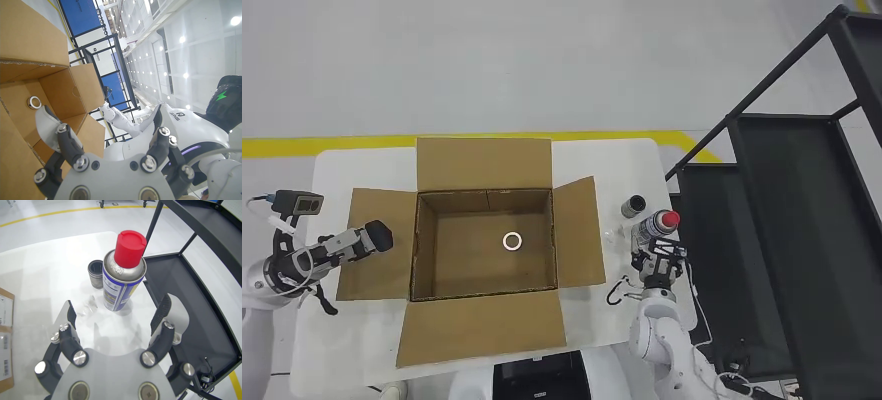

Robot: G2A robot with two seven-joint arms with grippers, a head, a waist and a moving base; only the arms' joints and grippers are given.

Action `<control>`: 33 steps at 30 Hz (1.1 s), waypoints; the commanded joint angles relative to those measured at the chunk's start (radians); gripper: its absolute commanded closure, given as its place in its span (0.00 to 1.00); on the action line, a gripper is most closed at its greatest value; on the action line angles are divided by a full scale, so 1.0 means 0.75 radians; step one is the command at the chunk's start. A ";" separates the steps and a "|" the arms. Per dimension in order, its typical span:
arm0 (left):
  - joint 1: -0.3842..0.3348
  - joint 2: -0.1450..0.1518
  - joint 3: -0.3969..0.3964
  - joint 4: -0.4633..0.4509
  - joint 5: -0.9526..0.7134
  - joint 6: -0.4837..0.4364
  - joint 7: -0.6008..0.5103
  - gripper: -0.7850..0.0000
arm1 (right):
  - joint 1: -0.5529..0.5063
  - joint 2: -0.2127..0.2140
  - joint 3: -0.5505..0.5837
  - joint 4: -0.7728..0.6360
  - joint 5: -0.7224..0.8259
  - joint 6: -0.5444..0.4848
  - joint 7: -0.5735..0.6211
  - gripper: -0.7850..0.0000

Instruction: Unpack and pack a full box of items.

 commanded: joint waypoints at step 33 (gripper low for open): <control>0.000 0.000 0.000 0.000 0.000 0.000 0.000 0.00 | 0.296 -0.073 -0.014 0.425 0.243 0.034 -0.250 0.00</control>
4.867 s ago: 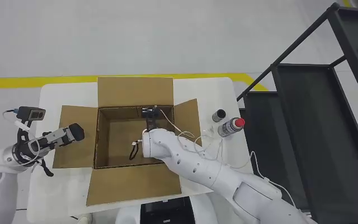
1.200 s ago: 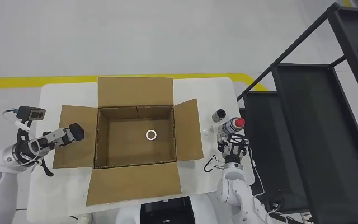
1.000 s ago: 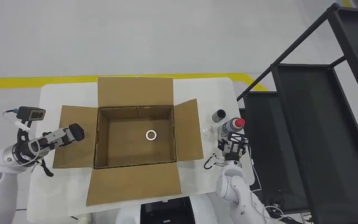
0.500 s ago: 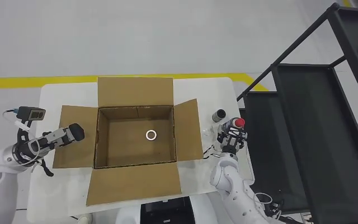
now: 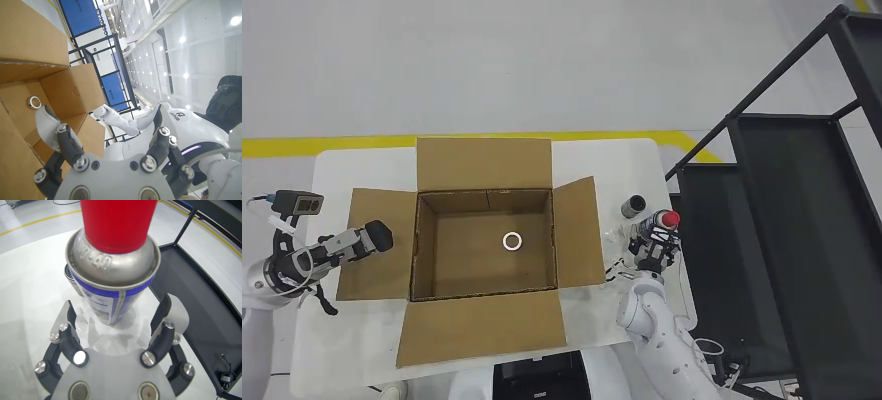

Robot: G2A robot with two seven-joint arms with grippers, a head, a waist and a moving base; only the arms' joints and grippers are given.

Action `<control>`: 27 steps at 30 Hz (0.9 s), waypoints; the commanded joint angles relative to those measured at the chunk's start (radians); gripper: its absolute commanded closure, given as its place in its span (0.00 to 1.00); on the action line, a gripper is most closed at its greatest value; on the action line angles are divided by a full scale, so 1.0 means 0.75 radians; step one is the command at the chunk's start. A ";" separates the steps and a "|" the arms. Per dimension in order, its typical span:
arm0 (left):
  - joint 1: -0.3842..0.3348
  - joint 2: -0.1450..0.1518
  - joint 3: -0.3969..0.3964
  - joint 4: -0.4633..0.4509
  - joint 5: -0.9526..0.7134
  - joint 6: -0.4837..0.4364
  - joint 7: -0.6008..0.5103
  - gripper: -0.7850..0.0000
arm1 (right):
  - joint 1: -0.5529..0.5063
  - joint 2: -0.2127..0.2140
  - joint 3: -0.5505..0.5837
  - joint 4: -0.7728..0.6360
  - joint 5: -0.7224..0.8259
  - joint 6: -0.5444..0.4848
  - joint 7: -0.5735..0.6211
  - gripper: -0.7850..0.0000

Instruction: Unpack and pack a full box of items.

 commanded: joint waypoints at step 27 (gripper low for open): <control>0.000 0.000 0.000 0.000 0.000 0.000 0.000 0.00 | -0.014 -0.020 0.034 -0.018 0.051 -0.091 -0.057 1.00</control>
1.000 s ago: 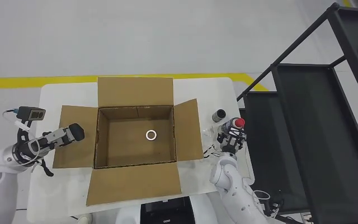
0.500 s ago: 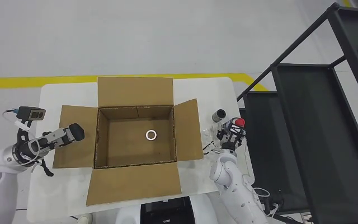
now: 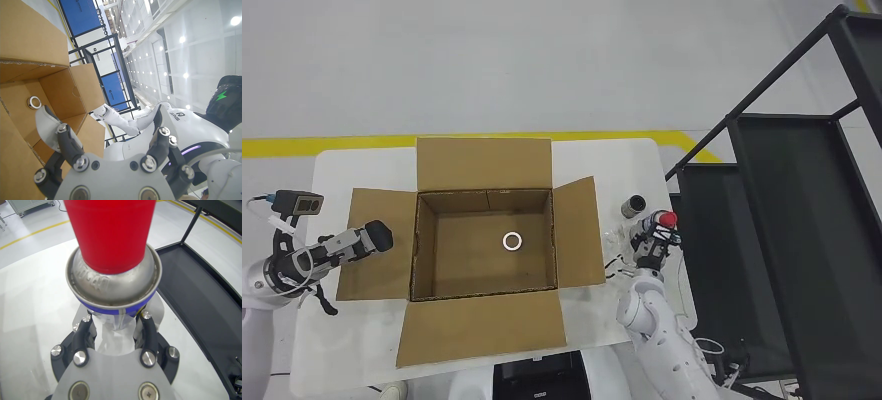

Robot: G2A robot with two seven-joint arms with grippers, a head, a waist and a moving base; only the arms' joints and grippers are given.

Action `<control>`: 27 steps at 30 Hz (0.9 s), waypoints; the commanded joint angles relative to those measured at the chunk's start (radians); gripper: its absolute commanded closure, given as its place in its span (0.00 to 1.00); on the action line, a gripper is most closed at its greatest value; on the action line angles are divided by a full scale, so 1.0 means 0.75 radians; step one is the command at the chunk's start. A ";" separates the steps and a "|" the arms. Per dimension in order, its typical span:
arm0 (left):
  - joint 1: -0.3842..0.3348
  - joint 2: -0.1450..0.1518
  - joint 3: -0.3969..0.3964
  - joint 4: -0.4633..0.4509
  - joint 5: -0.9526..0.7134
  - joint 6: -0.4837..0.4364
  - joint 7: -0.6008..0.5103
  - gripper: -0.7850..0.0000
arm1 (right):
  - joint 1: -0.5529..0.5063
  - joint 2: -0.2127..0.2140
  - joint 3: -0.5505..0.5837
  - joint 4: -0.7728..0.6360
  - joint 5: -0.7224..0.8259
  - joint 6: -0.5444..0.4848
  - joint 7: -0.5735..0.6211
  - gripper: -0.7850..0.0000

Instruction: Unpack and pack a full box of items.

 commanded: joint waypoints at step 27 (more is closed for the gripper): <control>0.000 0.000 0.000 0.000 0.000 0.000 0.000 0.00 | -0.524 0.012 -0.108 -1.030 -0.134 -0.290 -0.119 1.00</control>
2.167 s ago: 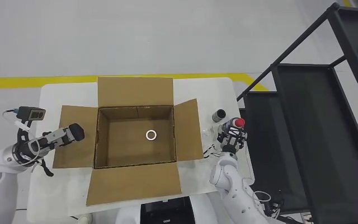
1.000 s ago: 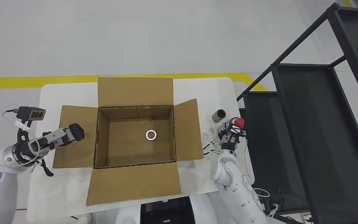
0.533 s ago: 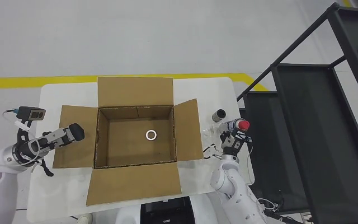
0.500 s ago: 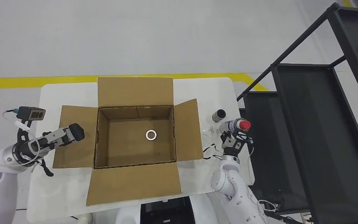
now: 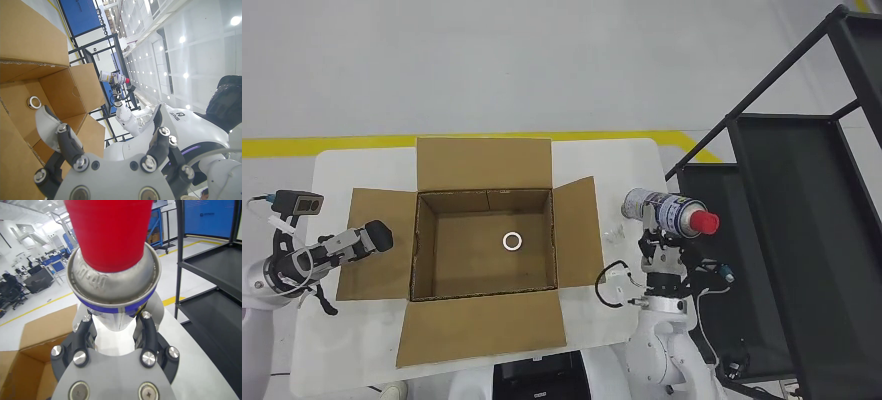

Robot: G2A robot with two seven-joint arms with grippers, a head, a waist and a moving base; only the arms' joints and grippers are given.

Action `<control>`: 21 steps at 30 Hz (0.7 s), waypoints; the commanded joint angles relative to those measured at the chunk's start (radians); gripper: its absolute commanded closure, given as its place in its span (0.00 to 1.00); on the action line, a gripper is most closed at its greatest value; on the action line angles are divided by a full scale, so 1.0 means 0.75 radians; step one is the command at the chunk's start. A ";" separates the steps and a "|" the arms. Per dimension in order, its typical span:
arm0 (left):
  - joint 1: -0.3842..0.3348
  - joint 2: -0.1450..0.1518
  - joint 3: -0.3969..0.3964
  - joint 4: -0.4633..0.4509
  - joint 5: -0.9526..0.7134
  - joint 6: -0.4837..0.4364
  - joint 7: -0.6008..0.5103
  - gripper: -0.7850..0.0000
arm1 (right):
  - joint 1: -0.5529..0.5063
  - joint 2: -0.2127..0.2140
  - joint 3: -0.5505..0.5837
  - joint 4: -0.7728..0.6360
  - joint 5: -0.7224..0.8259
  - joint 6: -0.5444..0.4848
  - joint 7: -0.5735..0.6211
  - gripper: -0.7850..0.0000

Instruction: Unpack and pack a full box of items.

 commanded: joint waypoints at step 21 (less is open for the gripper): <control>0.000 0.000 0.000 0.000 0.000 0.000 0.000 0.00 | 0.350 0.002 -0.412 -0.015 -0.023 -0.213 1.072 1.00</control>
